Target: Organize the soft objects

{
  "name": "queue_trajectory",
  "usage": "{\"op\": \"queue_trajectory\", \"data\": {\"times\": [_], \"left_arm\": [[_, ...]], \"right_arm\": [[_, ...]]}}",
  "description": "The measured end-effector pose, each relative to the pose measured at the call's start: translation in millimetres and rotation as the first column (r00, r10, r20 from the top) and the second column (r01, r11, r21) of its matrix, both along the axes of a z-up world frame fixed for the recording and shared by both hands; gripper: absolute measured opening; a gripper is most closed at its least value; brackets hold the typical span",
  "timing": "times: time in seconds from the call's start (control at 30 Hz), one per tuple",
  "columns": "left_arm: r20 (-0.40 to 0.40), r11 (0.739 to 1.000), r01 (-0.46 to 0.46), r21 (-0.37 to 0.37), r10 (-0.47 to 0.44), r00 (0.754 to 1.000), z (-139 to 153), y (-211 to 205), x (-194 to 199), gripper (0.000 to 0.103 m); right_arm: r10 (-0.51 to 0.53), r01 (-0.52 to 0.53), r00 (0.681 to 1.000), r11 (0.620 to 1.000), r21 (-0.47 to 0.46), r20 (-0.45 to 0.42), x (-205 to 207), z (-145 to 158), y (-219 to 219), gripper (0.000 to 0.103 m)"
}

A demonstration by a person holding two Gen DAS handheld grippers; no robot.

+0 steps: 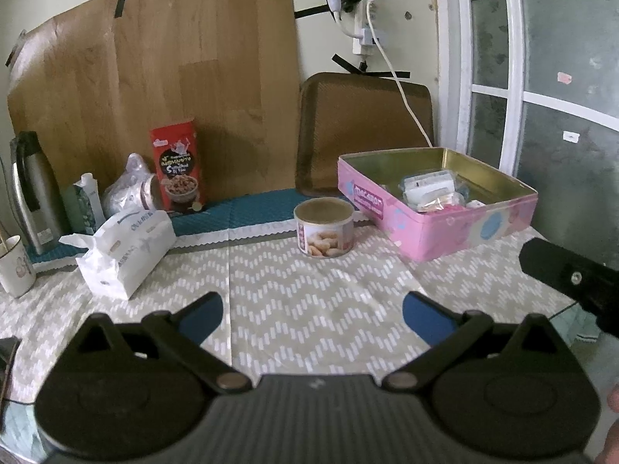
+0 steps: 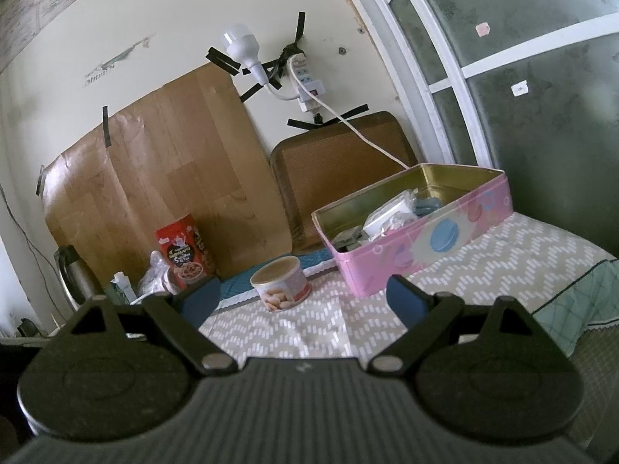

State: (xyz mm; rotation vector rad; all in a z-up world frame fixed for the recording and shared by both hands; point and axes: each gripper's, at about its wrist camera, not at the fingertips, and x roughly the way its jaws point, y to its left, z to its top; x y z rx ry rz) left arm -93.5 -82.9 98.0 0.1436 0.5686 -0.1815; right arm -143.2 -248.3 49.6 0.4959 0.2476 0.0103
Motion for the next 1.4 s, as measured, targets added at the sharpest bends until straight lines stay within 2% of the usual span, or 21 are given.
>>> {"op": "queue_trajectory", "data": {"times": [1.0, 1.4], "left_arm": [[-0.021, 1.000, 0.017, 0.008, -0.017, 1.000, -2.8, -2.2, -0.8, 0.103], [-0.055, 1.000, 0.029, 0.008, -0.029, 0.998, -8.2, -1.8, 5.8, 0.103]], "right_arm": [[-0.023, 0.023, 1.000, 1.000, -0.008, 0.012, -3.9, 0.3, 2.5, 0.095], [-0.023, 0.023, 1.000, 1.000, -0.012, 0.004, -1.6, -1.1, 3.3, 0.095]]}}
